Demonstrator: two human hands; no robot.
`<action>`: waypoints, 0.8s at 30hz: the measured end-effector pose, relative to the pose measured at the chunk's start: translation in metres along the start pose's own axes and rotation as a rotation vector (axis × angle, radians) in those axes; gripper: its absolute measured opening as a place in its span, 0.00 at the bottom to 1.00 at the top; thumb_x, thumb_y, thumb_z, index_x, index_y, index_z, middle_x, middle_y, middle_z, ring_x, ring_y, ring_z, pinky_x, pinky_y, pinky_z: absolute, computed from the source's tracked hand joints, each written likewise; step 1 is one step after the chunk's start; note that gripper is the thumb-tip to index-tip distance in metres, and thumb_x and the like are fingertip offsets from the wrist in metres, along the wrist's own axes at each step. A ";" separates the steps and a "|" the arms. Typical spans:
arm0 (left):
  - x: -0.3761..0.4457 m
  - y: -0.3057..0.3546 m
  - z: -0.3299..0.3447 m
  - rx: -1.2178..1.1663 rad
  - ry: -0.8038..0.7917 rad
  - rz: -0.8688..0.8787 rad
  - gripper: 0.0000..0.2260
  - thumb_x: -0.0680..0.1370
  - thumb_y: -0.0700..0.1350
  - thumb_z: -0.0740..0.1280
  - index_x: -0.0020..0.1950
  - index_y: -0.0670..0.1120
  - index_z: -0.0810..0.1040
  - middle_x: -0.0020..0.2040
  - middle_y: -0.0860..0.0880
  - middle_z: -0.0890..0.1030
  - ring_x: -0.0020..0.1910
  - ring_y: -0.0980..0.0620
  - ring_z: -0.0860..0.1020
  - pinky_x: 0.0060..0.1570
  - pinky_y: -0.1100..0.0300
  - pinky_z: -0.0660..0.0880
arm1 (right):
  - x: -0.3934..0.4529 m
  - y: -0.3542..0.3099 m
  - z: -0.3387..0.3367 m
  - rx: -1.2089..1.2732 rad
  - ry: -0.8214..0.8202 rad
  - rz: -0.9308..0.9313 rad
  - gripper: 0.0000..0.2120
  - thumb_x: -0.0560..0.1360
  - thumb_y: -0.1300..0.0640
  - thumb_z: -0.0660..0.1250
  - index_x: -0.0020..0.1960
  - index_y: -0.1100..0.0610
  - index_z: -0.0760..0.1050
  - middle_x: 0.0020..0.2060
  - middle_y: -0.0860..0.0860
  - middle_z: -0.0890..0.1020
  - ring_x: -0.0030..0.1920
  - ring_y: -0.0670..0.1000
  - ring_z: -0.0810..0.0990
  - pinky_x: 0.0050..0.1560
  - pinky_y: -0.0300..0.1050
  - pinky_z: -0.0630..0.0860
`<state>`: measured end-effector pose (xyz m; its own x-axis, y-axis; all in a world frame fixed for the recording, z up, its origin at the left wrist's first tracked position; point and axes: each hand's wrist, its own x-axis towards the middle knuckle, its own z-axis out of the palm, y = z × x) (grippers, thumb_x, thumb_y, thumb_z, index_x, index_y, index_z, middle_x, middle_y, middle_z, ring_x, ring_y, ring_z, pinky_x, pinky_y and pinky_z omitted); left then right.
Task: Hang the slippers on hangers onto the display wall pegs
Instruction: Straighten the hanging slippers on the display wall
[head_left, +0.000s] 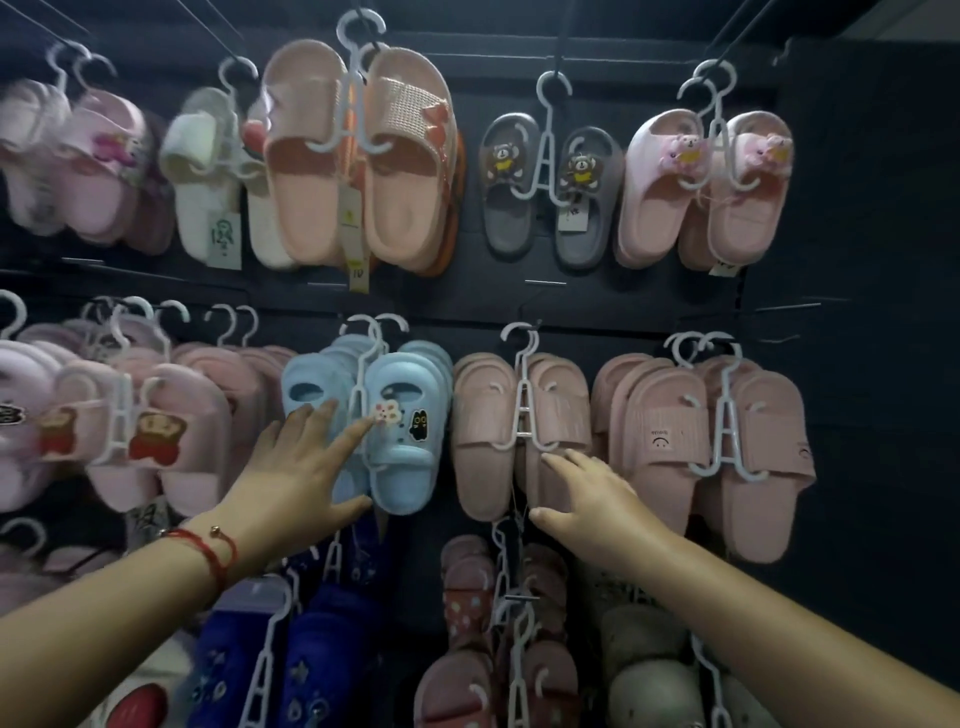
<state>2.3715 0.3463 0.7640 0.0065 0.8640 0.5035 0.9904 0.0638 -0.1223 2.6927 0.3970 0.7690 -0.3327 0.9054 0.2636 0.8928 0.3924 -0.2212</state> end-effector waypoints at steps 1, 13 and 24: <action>-0.001 -0.008 0.000 -0.002 -0.007 -0.011 0.45 0.72 0.74 0.59 0.82 0.59 0.45 0.83 0.44 0.48 0.80 0.41 0.50 0.77 0.43 0.53 | -0.001 -0.009 0.000 0.005 0.004 -0.009 0.37 0.79 0.40 0.64 0.81 0.48 0.53 0.81 0.50 0.55 0.80 0.54 0.52 0.78 0.53 0.53; 0.031 -0.072 0.018 0.060 0.035 0.153 0.47 0.74 0.63 0.68 0.82 0.57 0.41 0.82 0.43 0.45 0.81 0.38 0.47 0.77 0.41 0.50 | 0.045 -0.152 0.020 -0.014 0.112 -0.104 0.37 0.78 0.43 0.66 0.81 0.48 0.52 0.79 0.50 0.57 0.79 0.54 0.55 0.78 0.52 0.56; 0.053 -0.098 0.057 0.060 0.250 0.364 0.53 0.54 0.48 0.81 0.77 0.47 0.64 0.68 0.34 0.74 0.64 0.30 0.75 0.53 0.35 0.77 | 0.076 -0.185 0.060 -0.308 0.159 -0.073 0.47 0.78 0.53 0.67 0.81 0.47 0.34 0.81 0.52 0.42 0.80 0.59 0.42 0.78 0.54 0.45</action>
<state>2.2668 0.4145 0.7546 0.3936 0.6884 0.6093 0.9078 -0.1869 -0.3754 2.4839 0.4028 0.7738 -0.3693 0.8305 0.4169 0.9261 0.3662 0.0909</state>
